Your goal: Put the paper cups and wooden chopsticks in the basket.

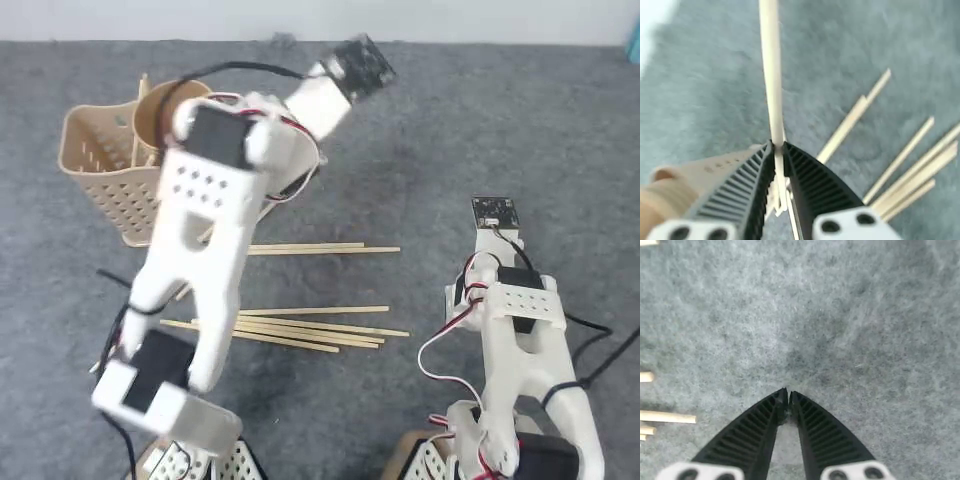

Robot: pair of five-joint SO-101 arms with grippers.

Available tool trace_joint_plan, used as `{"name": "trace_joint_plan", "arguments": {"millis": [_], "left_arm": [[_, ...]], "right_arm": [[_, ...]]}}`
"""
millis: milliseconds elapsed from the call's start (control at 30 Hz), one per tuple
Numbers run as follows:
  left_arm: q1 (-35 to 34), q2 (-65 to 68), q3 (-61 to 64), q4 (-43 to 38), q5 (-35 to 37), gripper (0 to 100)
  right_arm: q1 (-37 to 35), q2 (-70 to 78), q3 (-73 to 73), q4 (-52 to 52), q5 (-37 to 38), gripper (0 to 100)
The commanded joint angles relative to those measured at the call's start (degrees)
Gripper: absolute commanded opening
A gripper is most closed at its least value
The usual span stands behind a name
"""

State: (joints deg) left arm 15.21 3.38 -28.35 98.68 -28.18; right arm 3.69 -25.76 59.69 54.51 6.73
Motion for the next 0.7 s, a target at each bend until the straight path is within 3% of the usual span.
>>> {"name": "trace_joint_plan", "arguments": {"millis": [0, 233, 433, 667], "left_arm": [[0.35, -10.81, -4.7, 1.76, 4.22, 1], [-7.12, -25.05, -6.9, 0.7, 4.4, 1], [-23.74, -32.0, -6.2, -8.7, 4.75, 1], [-38.33, -31.91, 6.2, -23.38, 18.2, 1]], "right_arm": [[0.22, -2.42, -0.53, -0.92, 0.62, 1.9], [0.22, -2.33, -0.44, -0.92, 0.62, 1.9], [0.22, -2.33, -0.18, -0.75, 0.62, 1.9], [0.13, -2.07, -0.09, -0.4, 0.44, 1.9]]}}
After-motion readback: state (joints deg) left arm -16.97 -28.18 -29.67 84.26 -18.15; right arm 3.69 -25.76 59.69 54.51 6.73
